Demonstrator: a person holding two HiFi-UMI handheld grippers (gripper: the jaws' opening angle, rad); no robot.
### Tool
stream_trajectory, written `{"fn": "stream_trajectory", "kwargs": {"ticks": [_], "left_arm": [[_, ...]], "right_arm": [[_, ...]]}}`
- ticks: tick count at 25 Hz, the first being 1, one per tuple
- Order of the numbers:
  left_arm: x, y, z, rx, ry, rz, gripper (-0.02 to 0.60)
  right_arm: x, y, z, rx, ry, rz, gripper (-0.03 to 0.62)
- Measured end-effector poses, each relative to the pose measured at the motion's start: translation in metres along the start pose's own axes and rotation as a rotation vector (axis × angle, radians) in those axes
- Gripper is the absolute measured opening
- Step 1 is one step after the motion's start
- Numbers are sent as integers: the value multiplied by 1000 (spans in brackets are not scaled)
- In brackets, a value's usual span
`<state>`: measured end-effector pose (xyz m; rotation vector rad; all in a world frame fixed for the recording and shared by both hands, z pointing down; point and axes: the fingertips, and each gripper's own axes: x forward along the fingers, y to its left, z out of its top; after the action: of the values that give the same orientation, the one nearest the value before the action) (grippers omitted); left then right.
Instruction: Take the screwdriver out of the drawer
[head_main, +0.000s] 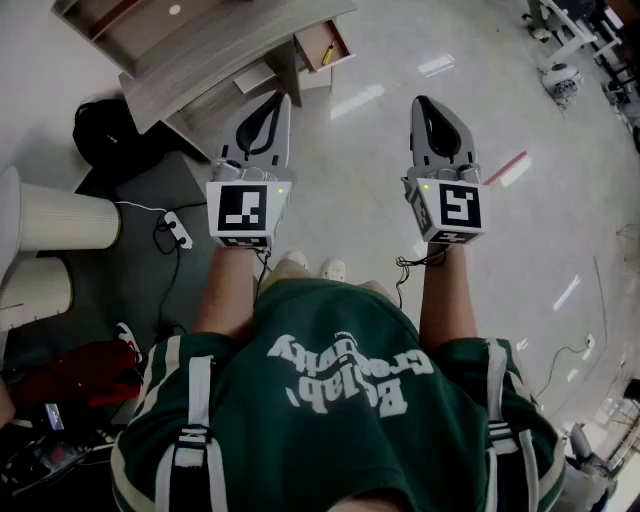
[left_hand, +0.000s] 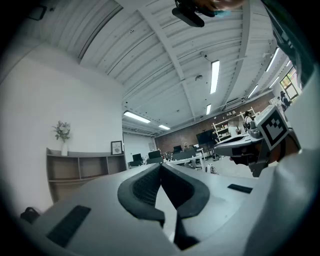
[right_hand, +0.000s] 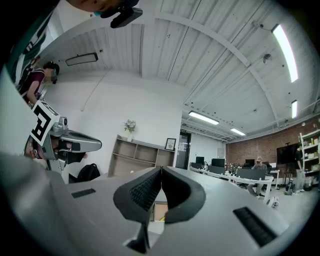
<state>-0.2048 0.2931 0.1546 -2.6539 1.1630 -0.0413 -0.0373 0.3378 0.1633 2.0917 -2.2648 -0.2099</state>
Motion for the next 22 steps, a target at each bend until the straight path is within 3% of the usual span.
{"fn": "stream_trajectory", "kwargs": {"ticks": [22], "left_arm": [[-3, -15, 1, -34, 14, -25, 18]], "right_arm": [[-18, -12, -2, 15, -18, -34, 35]]}}
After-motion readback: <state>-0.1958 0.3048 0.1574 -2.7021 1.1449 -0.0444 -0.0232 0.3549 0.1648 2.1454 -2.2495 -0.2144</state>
